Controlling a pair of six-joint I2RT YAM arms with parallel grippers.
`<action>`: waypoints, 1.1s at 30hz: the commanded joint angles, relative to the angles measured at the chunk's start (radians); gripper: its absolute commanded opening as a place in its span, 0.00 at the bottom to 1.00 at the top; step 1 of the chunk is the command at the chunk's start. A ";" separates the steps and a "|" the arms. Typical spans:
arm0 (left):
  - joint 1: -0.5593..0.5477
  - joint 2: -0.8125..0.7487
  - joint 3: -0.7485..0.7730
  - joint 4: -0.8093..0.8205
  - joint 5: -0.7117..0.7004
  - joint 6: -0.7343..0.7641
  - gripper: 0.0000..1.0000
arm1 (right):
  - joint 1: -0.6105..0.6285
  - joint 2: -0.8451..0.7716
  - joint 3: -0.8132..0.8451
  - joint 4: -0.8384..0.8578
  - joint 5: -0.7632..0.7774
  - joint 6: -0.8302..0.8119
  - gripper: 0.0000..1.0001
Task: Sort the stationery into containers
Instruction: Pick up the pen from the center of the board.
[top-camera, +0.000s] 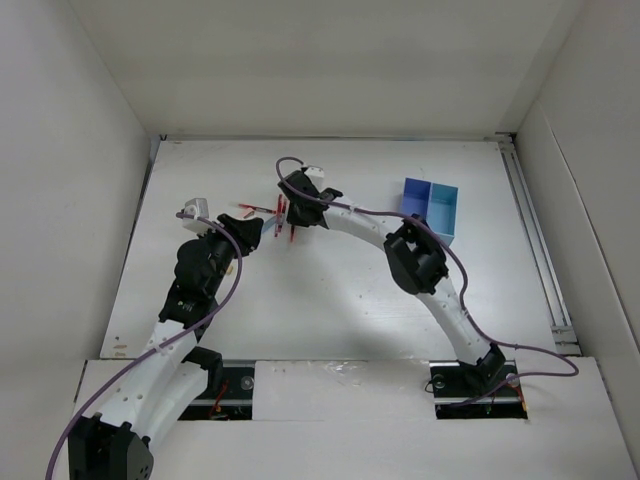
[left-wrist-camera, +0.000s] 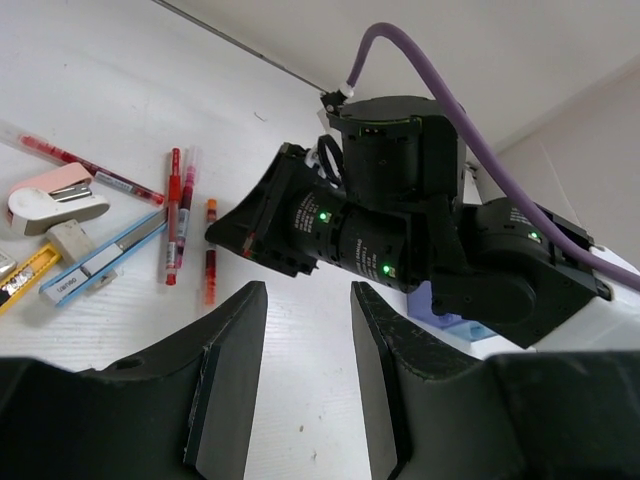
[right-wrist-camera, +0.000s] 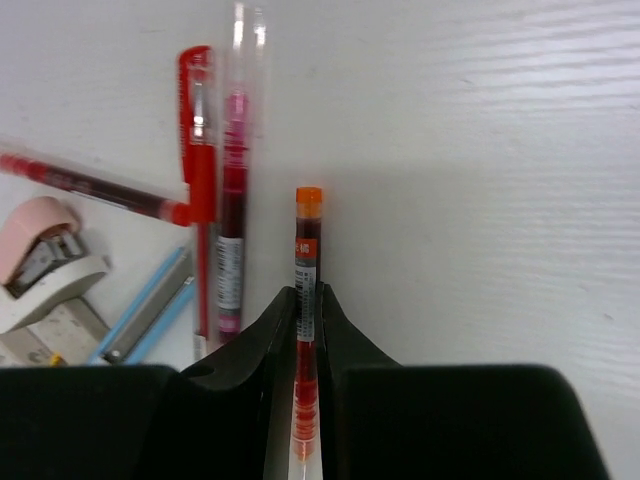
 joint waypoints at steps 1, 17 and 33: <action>-0.005 -0.018 0.010 0.037 0.016 -0.003 0.36 | 0.004 -0.079 -0.075 -0.056 0.115 -0.006 0.03; -0.005 -0.018 0.010 0.037 0.016 -0.003 0.36 | 0.004 -0.113 -0.161 -0.036 0.095 -0.016 0.14; -0.005 -0.018 0.001 0.046 0.049 -0.003 0.36 | -0.183 -0.630 -0.519 0.052 0.086 -0.026 0.00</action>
